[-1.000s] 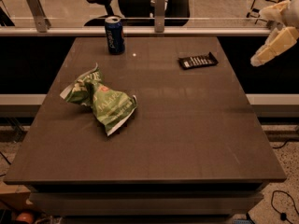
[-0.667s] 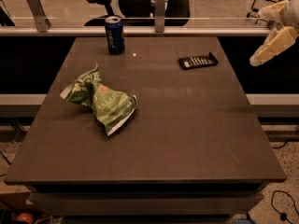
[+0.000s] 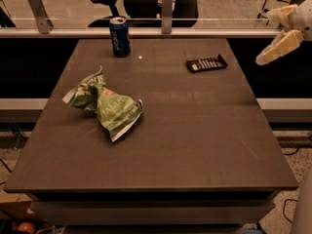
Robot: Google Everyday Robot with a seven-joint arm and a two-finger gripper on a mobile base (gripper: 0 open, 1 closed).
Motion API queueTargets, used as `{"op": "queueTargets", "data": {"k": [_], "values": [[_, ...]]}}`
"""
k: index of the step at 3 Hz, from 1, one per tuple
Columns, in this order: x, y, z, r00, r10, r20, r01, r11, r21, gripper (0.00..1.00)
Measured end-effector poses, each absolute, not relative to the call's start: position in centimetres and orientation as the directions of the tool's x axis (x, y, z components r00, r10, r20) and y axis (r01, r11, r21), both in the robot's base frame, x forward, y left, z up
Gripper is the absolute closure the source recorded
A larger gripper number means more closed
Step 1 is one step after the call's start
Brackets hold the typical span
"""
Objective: Move rxbar chocolate near green jalapeno chip bag
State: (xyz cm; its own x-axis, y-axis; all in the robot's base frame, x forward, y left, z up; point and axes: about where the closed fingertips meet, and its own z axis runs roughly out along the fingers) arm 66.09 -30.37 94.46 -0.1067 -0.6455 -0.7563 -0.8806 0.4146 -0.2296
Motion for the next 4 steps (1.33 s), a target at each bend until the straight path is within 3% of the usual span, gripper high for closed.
{"op": "queueTargets", "data": {"k": [2,4], "values": [[68.7,-31.8,93.8,-0.081,-0.596,-0.799,-0.855,0.453,-0.252,0.00],[69.6,-30.2,91.4,-0.174,-0.672,-0.720,-0.880,0.434,-0.192,0.00]]}}
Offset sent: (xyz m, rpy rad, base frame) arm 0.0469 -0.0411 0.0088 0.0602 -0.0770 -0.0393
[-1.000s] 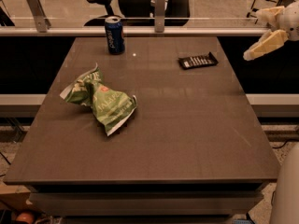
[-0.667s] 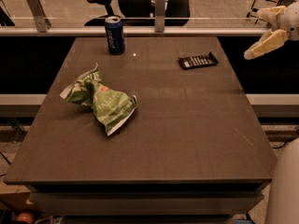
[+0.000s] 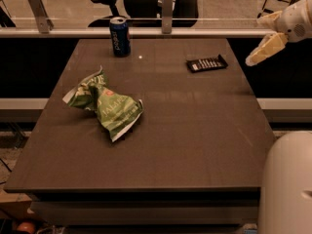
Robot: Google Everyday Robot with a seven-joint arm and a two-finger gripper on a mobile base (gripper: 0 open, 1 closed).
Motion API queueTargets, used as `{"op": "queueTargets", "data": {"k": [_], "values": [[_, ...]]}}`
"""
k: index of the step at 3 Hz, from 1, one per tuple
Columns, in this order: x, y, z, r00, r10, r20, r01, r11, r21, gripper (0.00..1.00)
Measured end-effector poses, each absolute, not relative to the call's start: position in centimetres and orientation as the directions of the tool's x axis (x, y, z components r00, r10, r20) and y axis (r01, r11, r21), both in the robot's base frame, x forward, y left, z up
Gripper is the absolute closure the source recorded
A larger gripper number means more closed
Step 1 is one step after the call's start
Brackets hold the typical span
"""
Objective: Move rxbar chocolate near green jalapeno chip bag
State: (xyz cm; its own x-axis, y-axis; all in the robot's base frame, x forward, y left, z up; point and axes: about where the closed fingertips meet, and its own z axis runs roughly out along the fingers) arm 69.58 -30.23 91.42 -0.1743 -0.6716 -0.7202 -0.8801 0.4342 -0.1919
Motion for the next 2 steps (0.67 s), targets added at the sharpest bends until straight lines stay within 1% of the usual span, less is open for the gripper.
{"op": "queueTargets", "data": {"k": [1,2], "values": [[69.5,-28.8,90.7,-0.207,-0.725,-0.657,-0.899,0.406,-0.165,0.00],[69.2,-27.1,91.6,-0.224,-0.799,-0.557,-0.912,0.374,-0.170,0.00]]}}
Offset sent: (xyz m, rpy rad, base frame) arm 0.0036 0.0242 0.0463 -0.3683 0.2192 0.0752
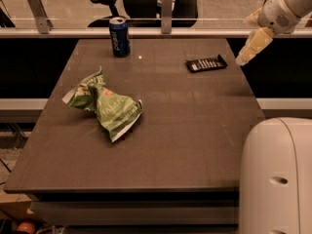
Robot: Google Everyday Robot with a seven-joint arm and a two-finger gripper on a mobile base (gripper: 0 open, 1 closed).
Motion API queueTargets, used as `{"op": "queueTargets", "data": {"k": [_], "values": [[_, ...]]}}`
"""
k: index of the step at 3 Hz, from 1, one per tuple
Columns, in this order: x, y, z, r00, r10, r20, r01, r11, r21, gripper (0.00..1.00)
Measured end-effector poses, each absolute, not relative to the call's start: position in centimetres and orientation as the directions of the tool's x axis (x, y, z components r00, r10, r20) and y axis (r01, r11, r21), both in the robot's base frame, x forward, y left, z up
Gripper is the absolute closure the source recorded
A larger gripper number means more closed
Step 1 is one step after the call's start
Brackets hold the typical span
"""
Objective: Move rxbar chocolate near green jalapeno chip bag
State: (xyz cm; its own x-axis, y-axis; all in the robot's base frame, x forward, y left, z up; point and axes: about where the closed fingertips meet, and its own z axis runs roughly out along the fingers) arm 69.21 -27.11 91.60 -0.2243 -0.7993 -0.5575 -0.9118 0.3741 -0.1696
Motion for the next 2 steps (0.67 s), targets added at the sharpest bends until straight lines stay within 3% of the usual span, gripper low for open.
{"op": "queueTargets", "data": {"k": [2], "values": [[70.9,-23.2,92.8,-0.238,-0.917,-0.321,-0.921,0.318,-0.224,0.00]]}}
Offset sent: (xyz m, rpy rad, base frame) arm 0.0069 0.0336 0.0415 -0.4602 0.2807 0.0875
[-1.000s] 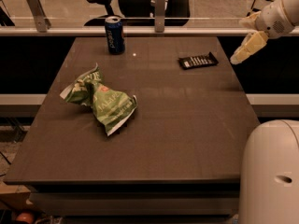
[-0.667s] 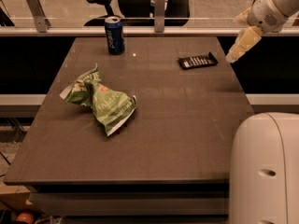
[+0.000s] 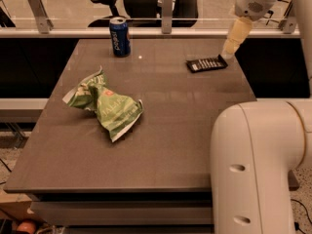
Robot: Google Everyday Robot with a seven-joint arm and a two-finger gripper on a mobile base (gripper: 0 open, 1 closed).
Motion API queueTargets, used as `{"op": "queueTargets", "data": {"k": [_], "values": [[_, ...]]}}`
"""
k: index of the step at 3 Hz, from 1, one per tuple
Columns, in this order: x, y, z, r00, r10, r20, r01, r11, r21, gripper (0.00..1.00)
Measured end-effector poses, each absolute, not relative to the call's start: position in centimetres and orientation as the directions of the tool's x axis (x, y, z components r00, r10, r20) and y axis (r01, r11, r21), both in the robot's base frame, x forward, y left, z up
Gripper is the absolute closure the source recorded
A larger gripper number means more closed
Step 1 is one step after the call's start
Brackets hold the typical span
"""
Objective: Move rxbar chocolate near green jalapeno chip bag
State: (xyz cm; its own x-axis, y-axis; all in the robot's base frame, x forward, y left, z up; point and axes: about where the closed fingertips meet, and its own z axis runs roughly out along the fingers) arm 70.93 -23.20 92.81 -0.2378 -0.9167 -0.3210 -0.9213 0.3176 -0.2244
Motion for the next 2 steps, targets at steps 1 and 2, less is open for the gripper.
{"op": "queueTargets", "data": {"k": [1,2], "values": [[71.48,-22.10,92.12,-0.238,-0.937,-0.255,-0.929,0.296,-0.220,0.00],[71.25,-22.04,91.62,-0.253,-0.940,-0.229,-0.933,0.300,-0.202,0.00]]}}
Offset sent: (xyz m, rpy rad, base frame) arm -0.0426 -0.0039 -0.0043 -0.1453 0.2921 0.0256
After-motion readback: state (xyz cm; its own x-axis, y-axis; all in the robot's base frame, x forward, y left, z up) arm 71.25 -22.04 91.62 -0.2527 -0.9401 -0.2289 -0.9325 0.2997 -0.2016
